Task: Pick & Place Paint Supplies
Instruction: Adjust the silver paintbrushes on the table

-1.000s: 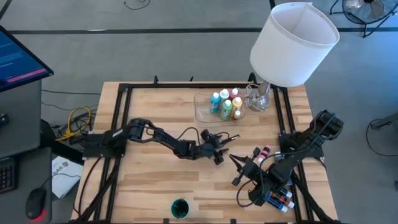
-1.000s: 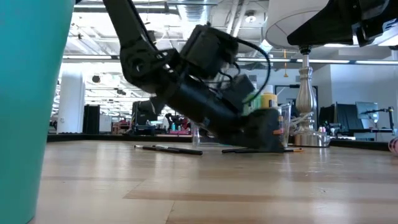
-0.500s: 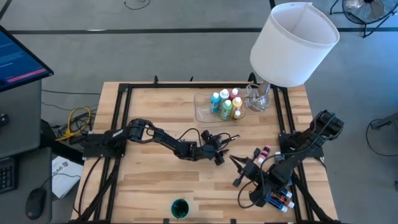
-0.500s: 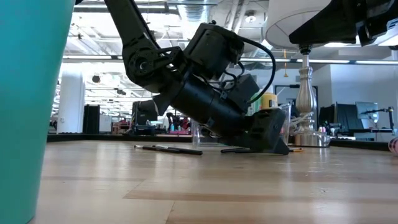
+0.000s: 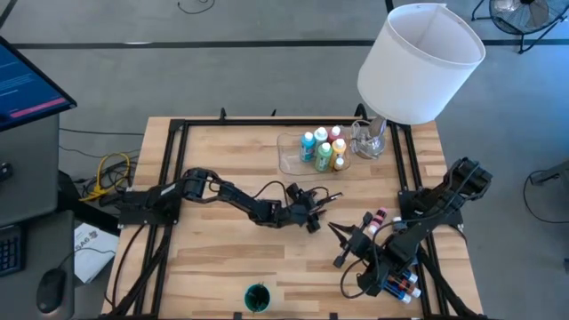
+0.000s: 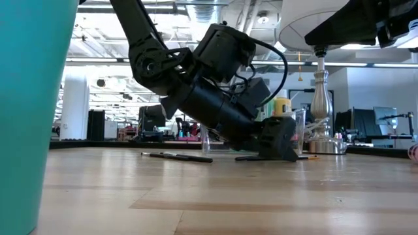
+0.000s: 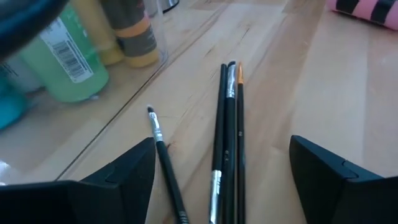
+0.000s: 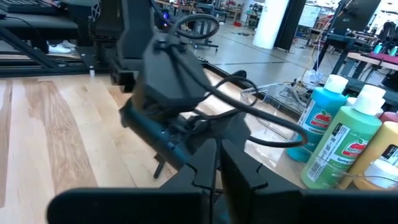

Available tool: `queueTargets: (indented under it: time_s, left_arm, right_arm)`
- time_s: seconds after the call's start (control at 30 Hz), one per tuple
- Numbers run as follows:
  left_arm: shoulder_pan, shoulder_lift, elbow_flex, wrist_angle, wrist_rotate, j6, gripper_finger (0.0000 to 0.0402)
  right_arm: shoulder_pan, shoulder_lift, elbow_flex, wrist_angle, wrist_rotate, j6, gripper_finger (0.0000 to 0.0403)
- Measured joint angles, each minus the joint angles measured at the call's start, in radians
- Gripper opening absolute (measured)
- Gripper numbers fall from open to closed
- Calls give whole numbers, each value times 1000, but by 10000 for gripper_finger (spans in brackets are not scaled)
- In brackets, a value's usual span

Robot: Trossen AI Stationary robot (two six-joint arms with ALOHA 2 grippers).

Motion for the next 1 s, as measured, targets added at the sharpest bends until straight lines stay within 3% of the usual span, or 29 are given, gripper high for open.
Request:
queueTargets:
  time_s: [0.33, 0.5, 0.73, 1.0]
  left_arm:
    - [19, -3, 1, -29, 56, -59, 277]
    - [8, -2, 1, -29, 69, -35, 257]
    - [9, -3, 0, -28, 183, -32, 227]
    - [13, -2, 0, -31, 243, -32, 216]
  right_arm:
    - [0, 0, 0, 0, 0, 0, 14]
    - [0, 0, 0, 0, 0, 0, 14]
    - [0, 0, 0, 8, 0, 0, 14]
    - [0, 0, 0, 11, 0, 0, 14]
